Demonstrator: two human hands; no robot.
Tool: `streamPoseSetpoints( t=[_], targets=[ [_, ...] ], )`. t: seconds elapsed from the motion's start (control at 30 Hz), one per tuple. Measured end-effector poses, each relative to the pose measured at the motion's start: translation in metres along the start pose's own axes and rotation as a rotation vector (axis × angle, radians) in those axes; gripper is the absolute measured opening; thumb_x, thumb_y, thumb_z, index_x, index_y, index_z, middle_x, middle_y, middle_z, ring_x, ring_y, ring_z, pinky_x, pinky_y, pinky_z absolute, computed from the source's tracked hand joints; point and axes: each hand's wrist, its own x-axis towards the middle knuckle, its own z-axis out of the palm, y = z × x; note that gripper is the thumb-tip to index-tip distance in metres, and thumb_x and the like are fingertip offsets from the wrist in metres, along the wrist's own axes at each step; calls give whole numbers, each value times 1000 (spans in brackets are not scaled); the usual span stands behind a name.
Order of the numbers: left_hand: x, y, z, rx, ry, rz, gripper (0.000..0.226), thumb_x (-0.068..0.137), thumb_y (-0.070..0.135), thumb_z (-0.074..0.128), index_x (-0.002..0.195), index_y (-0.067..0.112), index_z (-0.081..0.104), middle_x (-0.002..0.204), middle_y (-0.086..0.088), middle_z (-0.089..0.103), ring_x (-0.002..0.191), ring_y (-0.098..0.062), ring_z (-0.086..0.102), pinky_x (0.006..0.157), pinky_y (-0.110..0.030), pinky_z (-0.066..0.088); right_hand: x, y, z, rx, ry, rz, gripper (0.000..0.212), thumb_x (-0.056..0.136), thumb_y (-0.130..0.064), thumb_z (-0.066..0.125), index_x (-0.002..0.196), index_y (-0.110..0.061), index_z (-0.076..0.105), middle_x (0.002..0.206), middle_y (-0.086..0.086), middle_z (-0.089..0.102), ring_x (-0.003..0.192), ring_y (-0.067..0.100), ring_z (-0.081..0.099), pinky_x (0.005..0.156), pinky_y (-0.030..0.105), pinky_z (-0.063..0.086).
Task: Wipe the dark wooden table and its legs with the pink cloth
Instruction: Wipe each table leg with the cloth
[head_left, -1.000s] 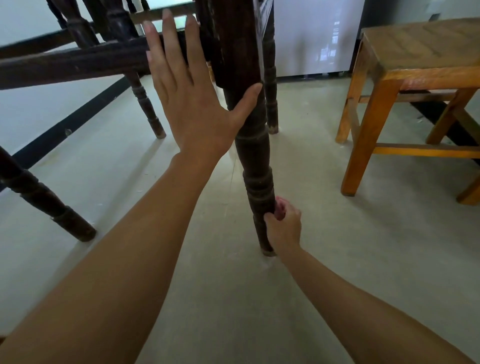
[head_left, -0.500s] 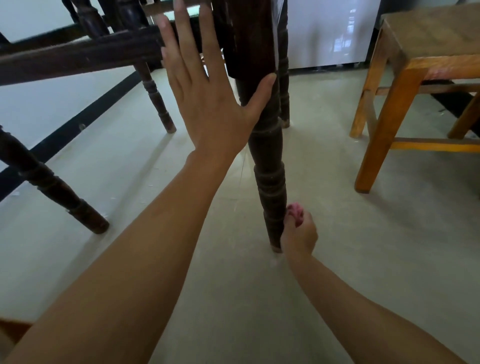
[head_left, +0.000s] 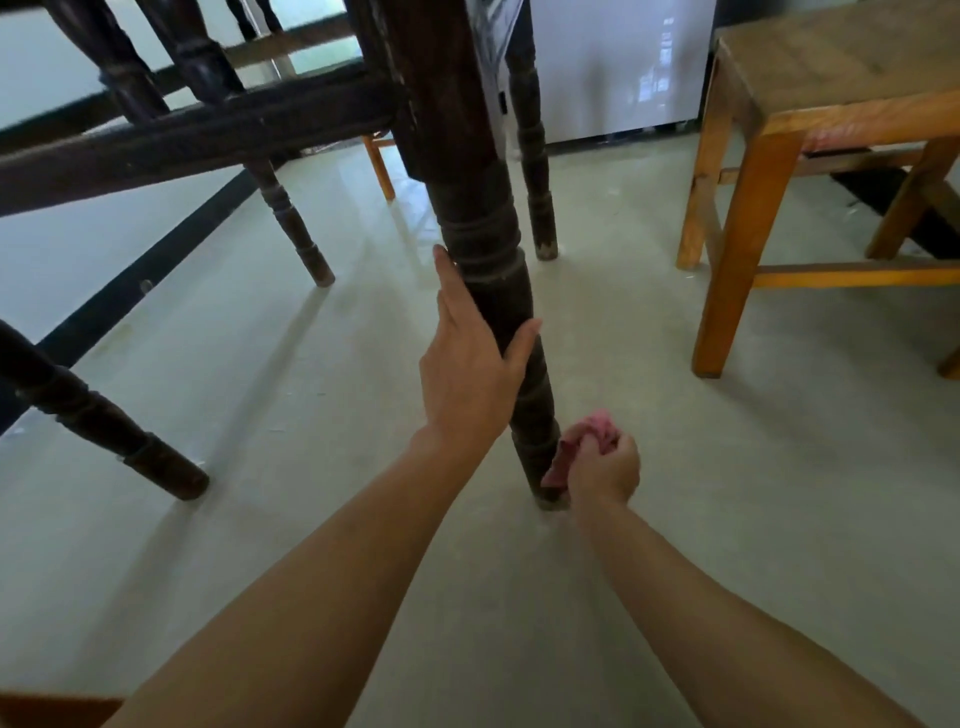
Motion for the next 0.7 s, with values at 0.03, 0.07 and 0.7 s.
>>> streamPoseSetpoints(
  t=[0.03,0.07,0.7],
  targets=[
    [2,1,4,-20,11,-8,97,87,40,68,154,21,0,147,-3,42,127,-24,50,103,-41,41,-1,2,7,-1,-4,-15,32,98,-32,49,124,-14,57,114,7,65,99,26,63,91,43,53],
    [4,1,8,-39,25,-12,97,87,38,69,154,21,1,145,-4,44,125,-25,52,102,-41,42,-4,8,13,-26,-23,-49,36,100,-34,45,129,-15,56,116,7,65,103,27,63,93,44,51],
    [10,-18,42,-113,170,-31,101,82,38,73,151,21,1,133,-5,53,106,-20,63,87,-26,44,-17,64,11,-351,-199,-7,41,100,-24,50,138,-13,46,126,12,60,111,29,59,94,39,46]
  ],
)
